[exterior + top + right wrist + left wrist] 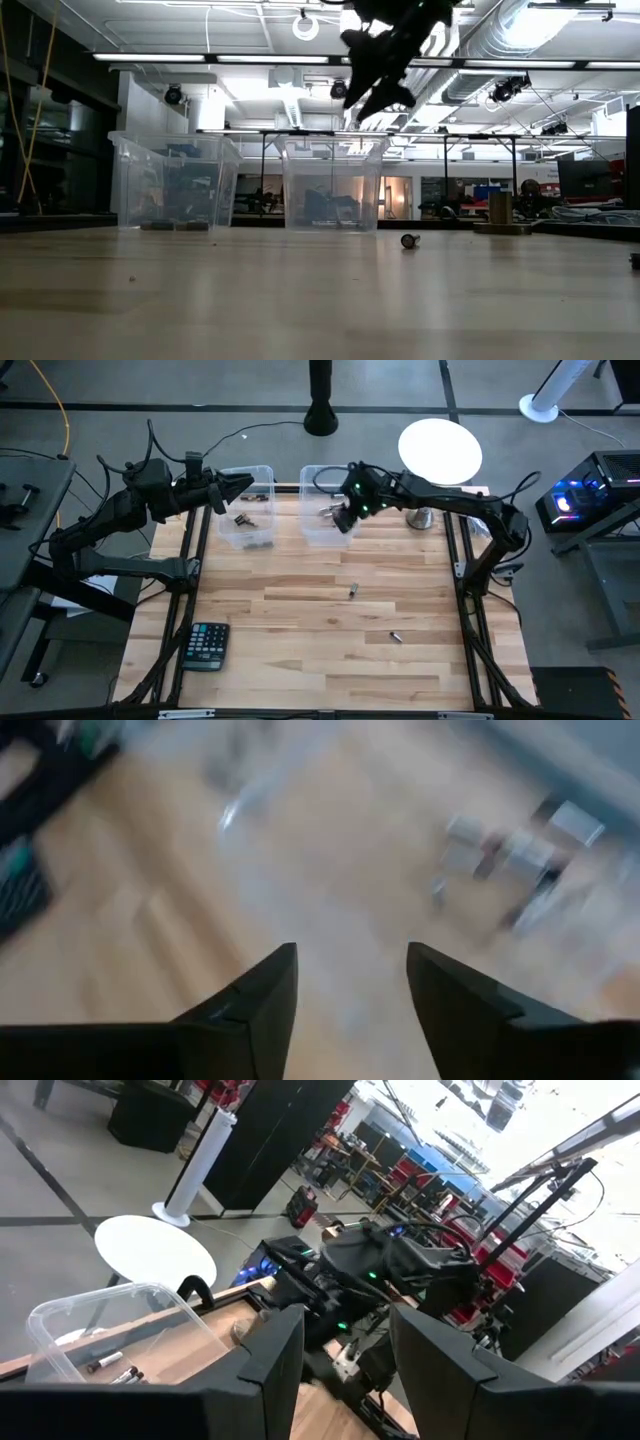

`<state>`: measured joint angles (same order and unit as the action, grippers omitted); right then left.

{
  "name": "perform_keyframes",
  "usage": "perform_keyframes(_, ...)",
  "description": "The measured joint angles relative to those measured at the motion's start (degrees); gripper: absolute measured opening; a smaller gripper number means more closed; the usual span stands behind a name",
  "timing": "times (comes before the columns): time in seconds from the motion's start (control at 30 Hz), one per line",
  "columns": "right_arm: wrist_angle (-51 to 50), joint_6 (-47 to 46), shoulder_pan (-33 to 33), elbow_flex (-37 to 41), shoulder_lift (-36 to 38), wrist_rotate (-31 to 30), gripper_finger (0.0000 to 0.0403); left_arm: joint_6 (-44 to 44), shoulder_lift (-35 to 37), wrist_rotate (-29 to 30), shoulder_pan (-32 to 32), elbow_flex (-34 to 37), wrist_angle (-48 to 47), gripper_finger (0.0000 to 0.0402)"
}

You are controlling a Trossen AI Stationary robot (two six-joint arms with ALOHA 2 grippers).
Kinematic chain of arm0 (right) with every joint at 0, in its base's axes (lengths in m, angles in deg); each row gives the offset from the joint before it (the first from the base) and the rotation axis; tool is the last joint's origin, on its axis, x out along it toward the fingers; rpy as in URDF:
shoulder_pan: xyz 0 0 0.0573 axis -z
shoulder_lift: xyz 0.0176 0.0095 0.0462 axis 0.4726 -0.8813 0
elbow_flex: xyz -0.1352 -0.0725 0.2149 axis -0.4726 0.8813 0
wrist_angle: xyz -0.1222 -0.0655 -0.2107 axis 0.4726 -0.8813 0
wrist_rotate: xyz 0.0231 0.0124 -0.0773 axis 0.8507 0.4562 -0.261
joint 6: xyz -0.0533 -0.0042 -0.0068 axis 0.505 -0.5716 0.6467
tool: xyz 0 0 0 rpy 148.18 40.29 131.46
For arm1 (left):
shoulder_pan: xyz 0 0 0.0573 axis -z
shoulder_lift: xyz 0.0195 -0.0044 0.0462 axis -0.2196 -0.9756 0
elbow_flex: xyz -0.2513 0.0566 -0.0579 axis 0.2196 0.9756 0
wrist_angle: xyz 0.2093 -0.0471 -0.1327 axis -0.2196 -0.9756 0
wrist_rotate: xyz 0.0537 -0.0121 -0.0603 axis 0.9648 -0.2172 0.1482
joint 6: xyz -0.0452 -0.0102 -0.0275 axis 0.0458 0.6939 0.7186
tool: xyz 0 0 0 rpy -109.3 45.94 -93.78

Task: Sort batteries
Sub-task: Put silver battery into the right transparent bin

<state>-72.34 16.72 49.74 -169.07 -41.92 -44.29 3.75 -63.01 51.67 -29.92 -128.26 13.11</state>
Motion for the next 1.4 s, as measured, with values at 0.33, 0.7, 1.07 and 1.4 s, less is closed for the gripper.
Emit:
perform_keyframes(0.33,-33.24,-2.95,-20.01,0.72,4.99,3.62,0.0185,-1.36,0.0,-0.36,0.02,0.0,-0.4,0.0145)
perform_keyframes(0.7,-20.13,-28.78,-38.46,22.24,4.49,7.53,0.0185,-1.57,0.0,-2.21,0.04,0.0,-0.74,0.0145)
perform_keyframes(1.07,-9.25,-37.47,-44.42,29.25,4.18,9.7,0.0185,-1.53,-0.02,-2.19,0.02,0.0,-3.52,0.0145)
perform_keyframes(1.4,-3.52,-39.05,-46.03,30.29,-3.24,9.86,0.0185,-1.53,-0.02,-2.16,0.0,0.0,-3.45,0.0145)
